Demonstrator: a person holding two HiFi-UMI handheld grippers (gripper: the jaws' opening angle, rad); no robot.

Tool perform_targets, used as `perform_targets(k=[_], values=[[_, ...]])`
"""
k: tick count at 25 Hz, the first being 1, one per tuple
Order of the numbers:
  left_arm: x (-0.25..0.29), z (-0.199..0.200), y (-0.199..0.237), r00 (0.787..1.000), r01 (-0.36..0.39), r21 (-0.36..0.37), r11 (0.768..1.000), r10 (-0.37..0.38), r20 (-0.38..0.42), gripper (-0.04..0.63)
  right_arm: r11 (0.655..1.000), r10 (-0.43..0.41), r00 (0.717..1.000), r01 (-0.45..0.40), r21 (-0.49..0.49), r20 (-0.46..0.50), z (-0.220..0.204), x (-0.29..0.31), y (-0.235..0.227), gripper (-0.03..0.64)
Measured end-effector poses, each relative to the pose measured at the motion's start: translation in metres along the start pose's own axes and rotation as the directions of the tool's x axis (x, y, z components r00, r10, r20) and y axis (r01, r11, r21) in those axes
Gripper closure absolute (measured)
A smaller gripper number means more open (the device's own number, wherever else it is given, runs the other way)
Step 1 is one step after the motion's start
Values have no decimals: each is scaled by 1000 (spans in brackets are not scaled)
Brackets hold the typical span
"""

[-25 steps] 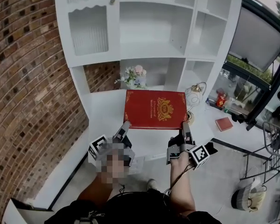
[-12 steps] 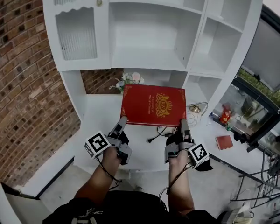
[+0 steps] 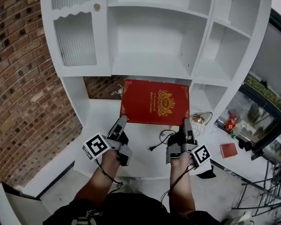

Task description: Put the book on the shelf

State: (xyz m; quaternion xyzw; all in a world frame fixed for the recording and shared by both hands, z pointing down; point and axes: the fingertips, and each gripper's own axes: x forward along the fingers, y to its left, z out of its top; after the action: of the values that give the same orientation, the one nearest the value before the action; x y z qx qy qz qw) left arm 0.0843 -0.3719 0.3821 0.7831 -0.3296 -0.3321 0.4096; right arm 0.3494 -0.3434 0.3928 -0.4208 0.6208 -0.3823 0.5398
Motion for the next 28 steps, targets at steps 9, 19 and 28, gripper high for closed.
perform_targets(k=[9, 19, 28], values=[[26, 30, -2, 998, 41, 29, 999, -43, 43, 357, 998, 49, 999, -49, -27, -15, -4, 43, 14, 370], [62, 58, -8, 994, 89, 49, 995, -92, 61, 357, 994, 101, 995, -102, -52, -4, 1, 90, 27, 370], [91, 76, 8, 994, 57, 53, 997, -61, 90, 356, 997, 59, 998, -60, -42, -16, -1, 128, 11, 368]])
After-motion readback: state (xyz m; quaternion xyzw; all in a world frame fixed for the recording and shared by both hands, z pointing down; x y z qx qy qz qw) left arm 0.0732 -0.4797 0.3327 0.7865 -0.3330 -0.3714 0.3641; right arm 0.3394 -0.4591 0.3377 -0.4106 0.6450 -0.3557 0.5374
